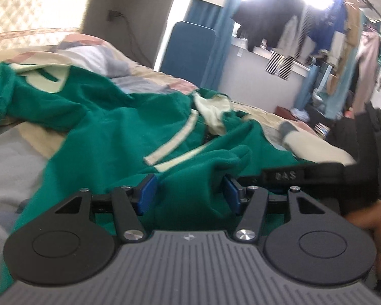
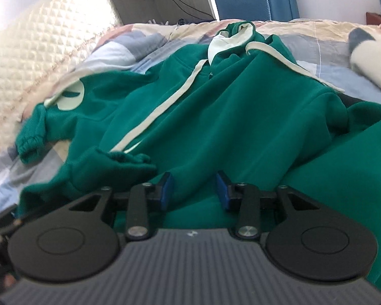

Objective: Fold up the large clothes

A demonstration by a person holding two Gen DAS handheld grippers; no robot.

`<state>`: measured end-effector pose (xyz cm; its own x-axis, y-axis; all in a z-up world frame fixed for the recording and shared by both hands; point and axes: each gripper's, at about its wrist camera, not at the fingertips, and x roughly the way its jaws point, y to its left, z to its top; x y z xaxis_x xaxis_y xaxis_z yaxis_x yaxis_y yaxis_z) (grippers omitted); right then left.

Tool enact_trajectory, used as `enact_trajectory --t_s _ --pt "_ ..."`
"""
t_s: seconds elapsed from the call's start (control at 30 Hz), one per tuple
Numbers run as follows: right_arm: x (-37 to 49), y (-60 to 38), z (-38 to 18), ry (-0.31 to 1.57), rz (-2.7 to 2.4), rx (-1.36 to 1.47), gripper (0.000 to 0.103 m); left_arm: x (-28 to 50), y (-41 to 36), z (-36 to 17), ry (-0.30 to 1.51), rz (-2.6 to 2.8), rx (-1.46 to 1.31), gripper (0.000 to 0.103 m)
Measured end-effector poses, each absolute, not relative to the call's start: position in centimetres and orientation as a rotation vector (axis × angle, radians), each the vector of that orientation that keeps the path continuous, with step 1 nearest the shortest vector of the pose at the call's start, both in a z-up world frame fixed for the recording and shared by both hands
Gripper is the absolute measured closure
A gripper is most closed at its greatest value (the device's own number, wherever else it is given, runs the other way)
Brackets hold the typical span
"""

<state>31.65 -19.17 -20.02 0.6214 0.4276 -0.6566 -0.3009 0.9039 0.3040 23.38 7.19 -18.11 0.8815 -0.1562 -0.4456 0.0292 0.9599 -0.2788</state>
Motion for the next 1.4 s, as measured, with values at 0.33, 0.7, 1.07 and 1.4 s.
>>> enact_trajectory --t_s 0.33,0.7,1.07,1.4 --pt "30.3 -18.2 -19.6 0.78 0.411 0.084 0.063 20.6 10.0 -17.8 0.49 0.021 -0.372 0.04" --pt "29.6 -18.0 -19.3 0.748 0.424 0.029 0.063 16.8 11.8 -18.6 0.522 0.179 -0.483 0.04" --pt "29.8 -18.9 -18.9 0.738 0.433 0.091 0.063 13.3 11.9 -15.7 0.355 0.229 -0.478 0.04" --pt "29.7 -18.7 -19.6 0.762 0.407 0.086 0.063 15.5 11.4 -15.4 0.347 0.08 -0.461 0.04"
